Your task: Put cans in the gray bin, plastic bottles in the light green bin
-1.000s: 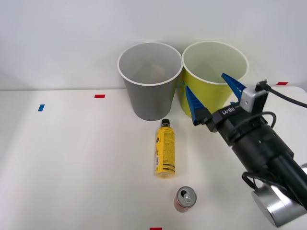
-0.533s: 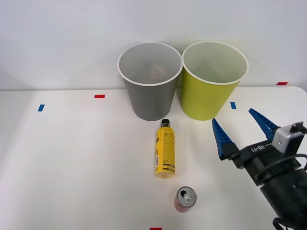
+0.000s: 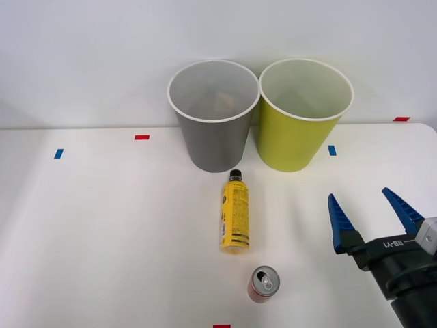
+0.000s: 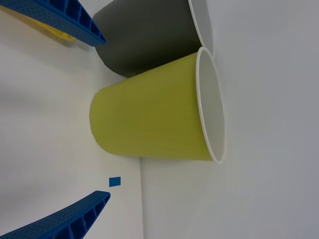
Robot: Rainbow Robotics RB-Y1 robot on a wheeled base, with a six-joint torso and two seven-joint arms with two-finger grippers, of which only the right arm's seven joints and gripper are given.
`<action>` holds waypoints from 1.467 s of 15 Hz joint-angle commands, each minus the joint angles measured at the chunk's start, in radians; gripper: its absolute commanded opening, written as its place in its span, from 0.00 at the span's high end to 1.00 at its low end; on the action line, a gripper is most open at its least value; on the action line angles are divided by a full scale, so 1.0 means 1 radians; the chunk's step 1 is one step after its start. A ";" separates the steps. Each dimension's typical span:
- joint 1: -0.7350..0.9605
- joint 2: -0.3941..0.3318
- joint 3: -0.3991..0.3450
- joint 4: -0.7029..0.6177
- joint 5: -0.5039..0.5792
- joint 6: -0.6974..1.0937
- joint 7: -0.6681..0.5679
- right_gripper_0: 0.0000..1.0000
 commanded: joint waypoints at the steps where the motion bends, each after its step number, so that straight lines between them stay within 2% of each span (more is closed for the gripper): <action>1: 0.047 0.066 0.000 0.000 0.013 -0.002 0.013 0.00; 6: 0.077 0.069 -0.002 0.002 0.021 -0.002 0.018 0.00; 9: 0.096 0.109 -0.008 0.054 0.040 -0.009 0.018 0.00; 10: 0.097 0.121 -0.006 0.077 0.049 -0.034 0.018 0.00; 13: 0.100 0.184 -0.017 0.190 0.178 -0.167 0.004 0.00; 22: 0.091 0.176 0.018 0.416 0.202 -0.456 0.072 0.00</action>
